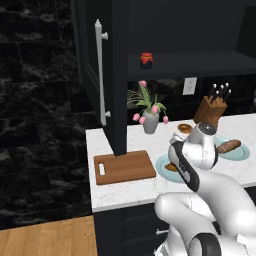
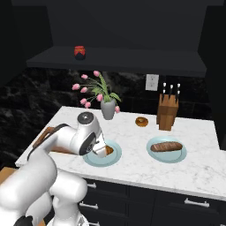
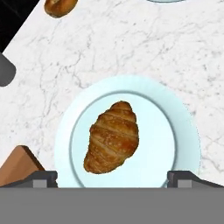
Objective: From the different types of pastries on the counter, select a croissant and place it on the cutting board. Then retrieve a jar of jam from the cabinet and place it alongside the croissant on the cutting board.
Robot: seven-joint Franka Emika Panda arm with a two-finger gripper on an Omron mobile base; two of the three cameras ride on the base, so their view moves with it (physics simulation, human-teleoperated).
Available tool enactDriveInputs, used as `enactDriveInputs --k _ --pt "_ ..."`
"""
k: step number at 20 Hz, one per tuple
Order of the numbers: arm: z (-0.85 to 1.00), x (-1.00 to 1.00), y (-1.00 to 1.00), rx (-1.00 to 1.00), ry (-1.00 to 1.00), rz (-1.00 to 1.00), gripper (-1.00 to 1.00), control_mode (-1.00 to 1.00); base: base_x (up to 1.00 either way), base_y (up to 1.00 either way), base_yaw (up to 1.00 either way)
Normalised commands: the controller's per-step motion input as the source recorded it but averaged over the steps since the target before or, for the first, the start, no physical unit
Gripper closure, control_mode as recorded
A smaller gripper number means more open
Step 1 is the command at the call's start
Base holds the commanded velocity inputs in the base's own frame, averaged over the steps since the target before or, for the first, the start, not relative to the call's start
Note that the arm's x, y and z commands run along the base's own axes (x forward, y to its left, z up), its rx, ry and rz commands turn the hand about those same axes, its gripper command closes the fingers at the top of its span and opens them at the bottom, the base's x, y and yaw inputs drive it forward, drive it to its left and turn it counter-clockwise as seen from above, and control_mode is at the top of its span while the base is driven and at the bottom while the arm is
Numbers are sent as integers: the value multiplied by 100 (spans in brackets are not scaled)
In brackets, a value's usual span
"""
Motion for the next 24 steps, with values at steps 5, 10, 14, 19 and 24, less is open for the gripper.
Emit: enactDriveInputs --k 5,10,14,19,24 --pt "-29 11 -1 0 14 0 -100 -100 0 0 0" --pt "-20 23 0 0 13 0 -100 -100 0 0 0" --pt "-34 28 0 0 11 0 -100 -100 0 0 0" --pt "-42 44 -17 0 1 2 -100 -100 0 0 0" --pt "-52 13 -26 0 0 5 -100 -100 0 0 0"
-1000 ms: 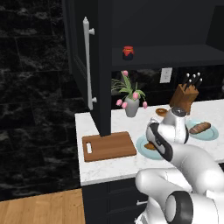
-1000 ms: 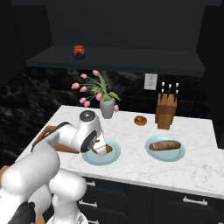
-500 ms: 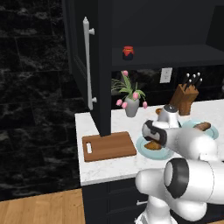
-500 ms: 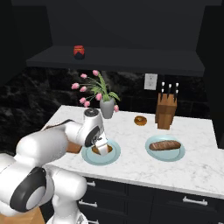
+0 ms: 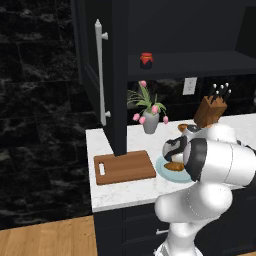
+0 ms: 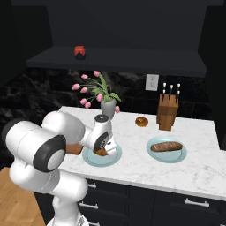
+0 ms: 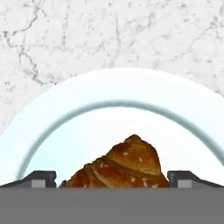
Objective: From the different types of pastries on the counter, select a croissant and place it on the cutting board. Then retrieve a jar of jam from the cabinet and place it alongside the croissant on the cutting board.
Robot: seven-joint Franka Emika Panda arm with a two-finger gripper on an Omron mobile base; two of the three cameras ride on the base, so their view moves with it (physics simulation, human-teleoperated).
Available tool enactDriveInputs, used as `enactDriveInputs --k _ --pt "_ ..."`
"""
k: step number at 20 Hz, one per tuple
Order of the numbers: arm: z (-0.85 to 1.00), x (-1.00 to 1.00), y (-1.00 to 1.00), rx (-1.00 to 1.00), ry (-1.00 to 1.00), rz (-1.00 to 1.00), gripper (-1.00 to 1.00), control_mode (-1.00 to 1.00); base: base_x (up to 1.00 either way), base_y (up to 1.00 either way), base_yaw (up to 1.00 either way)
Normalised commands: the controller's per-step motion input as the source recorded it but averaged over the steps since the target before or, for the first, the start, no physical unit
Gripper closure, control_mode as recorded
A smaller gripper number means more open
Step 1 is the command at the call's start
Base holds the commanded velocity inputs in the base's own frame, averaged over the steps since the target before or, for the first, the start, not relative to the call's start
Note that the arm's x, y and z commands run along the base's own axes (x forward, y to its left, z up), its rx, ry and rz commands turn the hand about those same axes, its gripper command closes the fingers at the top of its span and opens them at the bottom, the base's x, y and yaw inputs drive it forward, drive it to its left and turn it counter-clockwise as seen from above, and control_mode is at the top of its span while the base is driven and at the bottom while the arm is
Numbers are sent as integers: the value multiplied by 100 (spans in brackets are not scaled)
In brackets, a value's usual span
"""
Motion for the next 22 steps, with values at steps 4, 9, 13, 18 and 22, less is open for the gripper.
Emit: enactDriveInputs --k 4,9,13,18,22 --pt "-44 10 -3 0 0 1 -100 -100 0 0 0" --pt "-36 -2 0 0 0 0 100 -100 0 0 0" --pt "-24 -18 -2 1 -2 0 100 -100 0 0 0" --pt "-6 -8 -1 5 -3 0 100 -100 0 0 0" --pt "12 1 0 0 -1 0 100 -100 0 0 0"
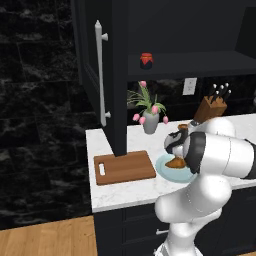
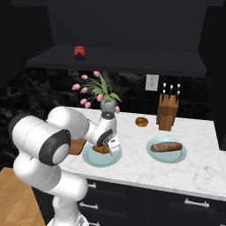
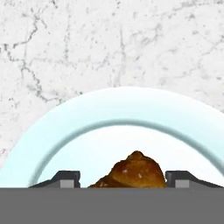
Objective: From the different types of pastries on the counter, select a croissant and place it on the cutting board. Then retrieve a jar of jam from the cabinet and place it alongside the croissant on the cutting board.
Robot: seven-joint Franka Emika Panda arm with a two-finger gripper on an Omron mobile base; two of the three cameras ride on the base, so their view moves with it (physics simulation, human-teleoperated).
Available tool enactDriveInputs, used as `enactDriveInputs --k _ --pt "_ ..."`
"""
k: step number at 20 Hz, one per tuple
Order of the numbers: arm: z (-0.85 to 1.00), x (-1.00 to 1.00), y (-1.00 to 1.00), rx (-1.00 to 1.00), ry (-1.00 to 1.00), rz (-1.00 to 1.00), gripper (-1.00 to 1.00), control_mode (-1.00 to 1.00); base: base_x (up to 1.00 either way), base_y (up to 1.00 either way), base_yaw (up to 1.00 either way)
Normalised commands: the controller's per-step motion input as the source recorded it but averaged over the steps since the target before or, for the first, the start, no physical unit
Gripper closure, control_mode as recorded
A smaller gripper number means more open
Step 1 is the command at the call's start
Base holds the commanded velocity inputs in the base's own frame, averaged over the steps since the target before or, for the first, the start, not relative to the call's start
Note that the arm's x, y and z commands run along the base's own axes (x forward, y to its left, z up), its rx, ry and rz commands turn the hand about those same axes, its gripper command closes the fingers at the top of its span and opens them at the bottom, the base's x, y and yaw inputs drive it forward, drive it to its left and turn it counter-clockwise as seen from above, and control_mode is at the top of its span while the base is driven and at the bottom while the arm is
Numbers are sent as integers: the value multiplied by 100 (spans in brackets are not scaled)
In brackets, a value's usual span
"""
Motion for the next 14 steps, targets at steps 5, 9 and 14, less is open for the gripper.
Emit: enactDriveInputs --k 5,9,14 --pt "50 1 0 0 0 0 100 -100 0 0 0" --pt "50 -3 13 0 0 0 100 -100 0 0 0" --pt "8 0 45 -2 4 0 100 -100 0 0 0"
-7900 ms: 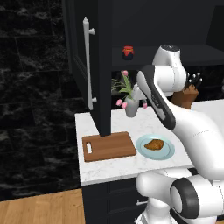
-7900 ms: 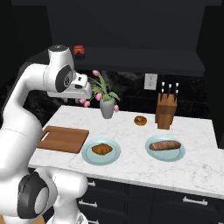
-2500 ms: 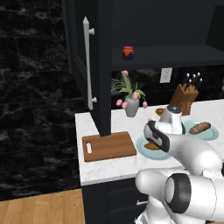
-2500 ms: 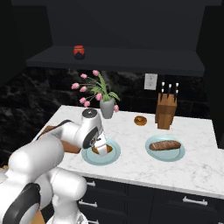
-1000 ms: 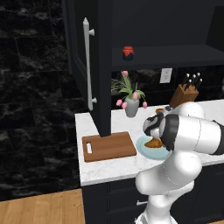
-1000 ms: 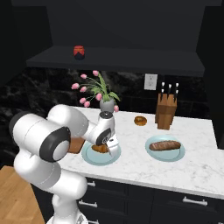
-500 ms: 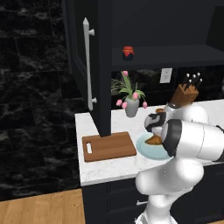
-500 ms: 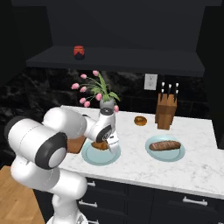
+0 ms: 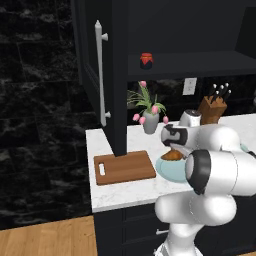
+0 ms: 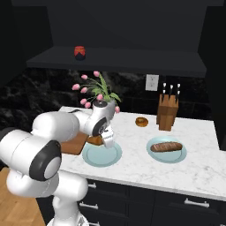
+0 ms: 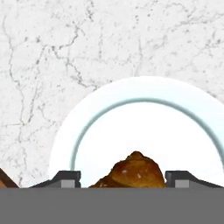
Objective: From the different types of pastries on the counter, select a croissant and place it on the cutting board. Then retrieve a jar of jam from the cabinet and place it alongside the croissant on the cutting board.
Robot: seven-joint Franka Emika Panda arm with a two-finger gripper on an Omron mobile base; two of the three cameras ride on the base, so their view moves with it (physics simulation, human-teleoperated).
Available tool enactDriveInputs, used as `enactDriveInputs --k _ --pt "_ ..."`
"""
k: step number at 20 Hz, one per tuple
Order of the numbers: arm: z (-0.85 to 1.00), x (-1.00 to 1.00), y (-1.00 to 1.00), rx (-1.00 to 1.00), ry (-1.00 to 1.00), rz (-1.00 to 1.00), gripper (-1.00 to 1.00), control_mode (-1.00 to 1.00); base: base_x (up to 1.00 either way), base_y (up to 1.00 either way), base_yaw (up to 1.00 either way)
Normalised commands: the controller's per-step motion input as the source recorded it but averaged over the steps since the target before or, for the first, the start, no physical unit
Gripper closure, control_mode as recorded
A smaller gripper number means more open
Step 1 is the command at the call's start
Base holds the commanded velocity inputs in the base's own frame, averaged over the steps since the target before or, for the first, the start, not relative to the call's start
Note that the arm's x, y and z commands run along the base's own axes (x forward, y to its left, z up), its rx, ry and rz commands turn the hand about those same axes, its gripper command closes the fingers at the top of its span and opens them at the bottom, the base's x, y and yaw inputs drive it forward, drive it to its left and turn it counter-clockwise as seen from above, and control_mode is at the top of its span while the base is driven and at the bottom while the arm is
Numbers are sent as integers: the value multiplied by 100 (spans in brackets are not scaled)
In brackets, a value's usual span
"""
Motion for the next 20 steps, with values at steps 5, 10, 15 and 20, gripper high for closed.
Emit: enactDriveInputs --k 5,10,15,20 --pt "34 0 35 -1 3 3 100 -100 0 0 0" --pt "10 0 22 -1 4 6 100 -100 0 0 0" --pt "10 -6 28 0 0 6 100 -100 0 0 0" --pt "0 -34 41 0 0 4 100 -100 0 0 0"
